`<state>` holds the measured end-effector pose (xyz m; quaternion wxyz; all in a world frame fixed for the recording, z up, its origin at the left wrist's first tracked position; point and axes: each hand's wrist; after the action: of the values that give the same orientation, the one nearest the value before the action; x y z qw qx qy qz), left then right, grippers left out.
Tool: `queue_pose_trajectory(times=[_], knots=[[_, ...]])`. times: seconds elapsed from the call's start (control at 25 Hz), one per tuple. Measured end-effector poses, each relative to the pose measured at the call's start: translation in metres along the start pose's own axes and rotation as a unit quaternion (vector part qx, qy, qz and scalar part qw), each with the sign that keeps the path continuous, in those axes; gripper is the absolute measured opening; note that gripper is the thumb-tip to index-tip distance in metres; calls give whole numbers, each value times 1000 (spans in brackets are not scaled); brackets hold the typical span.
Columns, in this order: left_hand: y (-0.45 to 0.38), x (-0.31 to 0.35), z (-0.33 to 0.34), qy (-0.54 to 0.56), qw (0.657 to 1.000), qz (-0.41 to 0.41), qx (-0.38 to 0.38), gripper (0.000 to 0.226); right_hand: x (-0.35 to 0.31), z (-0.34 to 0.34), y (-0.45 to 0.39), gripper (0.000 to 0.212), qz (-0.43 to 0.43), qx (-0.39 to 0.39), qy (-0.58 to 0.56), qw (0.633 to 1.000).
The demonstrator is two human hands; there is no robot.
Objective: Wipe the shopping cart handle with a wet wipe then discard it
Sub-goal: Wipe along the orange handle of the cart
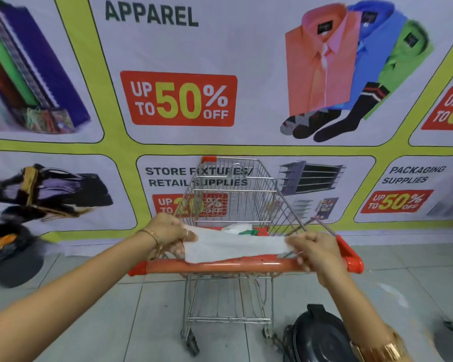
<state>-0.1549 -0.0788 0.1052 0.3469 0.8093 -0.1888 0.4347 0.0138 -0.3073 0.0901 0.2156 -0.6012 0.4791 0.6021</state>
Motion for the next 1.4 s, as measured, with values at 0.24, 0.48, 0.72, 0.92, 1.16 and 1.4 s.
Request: queue_pose_trajectory(times=[0.24, 0.48, 0.72, 0.92, 1.16, 1.4], knots=[[20, -15, 22, -334, 928, 119, 114, 16, 18, 5, 17, 24, -96, 92, 280, 951], [22, -18, 28, -454, 866, 133, 159, 41, 17, 23, 34, 13, -212, 145, 327, 909], [13, -21, 8, -458, 856, 117, 211, 35, 24, 117, 36, 58, -232, 7, 517, 824], [-8, -55, -17, -540, 835, 64, 85, 52, 34, 174, 47, 60, -266, 49, 514, 814], [-12, -70, -15, -441, 891, 78, 78, 55, 49, 131, 23, 50, -280, 107, 526, 796], [-14, -76, -13, -346, 928, 80, 114, 53, 41, 191, 36, 51, -299, 110, 507, 801]])
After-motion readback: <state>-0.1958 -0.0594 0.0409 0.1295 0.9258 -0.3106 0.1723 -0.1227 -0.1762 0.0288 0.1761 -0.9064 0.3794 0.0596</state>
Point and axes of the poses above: each hand's wrist, its own y-axis away from the middle knuckle, its own z-axis out of the palm, x = y × z, and after that the axes turned 5 degrees about z, right-handed
